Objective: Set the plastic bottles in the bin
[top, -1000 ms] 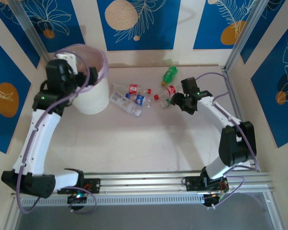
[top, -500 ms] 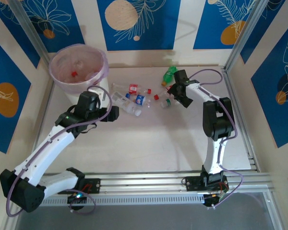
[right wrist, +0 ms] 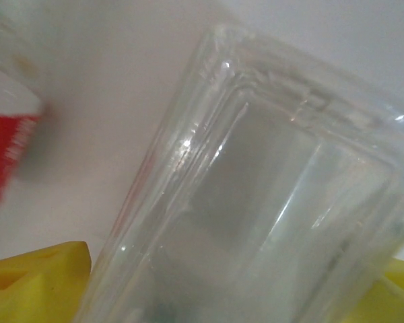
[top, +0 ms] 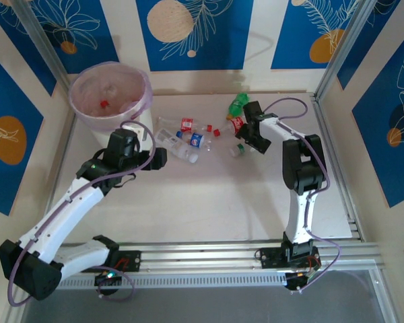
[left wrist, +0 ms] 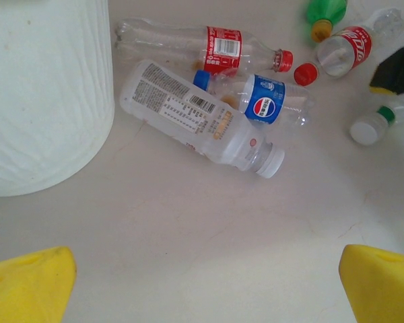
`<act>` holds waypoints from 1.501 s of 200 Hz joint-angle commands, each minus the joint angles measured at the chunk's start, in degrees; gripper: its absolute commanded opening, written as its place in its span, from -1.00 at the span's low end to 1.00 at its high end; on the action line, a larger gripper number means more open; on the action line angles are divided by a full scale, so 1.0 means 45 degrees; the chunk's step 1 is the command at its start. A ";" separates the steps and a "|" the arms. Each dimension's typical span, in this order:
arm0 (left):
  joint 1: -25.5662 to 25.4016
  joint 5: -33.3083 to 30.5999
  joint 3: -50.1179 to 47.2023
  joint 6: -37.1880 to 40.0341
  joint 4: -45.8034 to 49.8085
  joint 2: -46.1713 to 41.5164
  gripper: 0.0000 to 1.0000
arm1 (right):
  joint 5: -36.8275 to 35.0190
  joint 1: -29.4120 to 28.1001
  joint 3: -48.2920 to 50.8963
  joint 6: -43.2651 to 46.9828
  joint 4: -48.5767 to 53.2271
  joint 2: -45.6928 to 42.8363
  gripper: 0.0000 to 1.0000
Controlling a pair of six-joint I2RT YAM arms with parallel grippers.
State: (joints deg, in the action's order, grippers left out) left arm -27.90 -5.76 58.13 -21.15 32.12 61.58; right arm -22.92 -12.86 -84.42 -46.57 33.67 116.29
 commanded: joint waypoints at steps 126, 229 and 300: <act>-0.0089 0.0590 -0.0749 -0.0573 -0.0851 0.0163 1.00 | 0.2138 0.0497 0.3026 0.1093 0.1448 -0.3543 0.94; -0.0089 0.0733 -0.1023 -0.0769 -0.0993 0.0006 1.00 | 0.1890 0.0208 0.4048 0.1711 0.0124 -0.2743 0.36; -0.0089 0.1474 -0.0927 -0.1190 -0.1453 0.0224 1.00 | 0.1758 0.0137 0.4439 0.2223 -0.0042 -0.3136 -0.21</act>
State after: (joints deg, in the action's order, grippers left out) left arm -27.90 -2.13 53.91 -24.58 27.79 62.19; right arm -14.39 -11.68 -65.69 -37.98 33.63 103.74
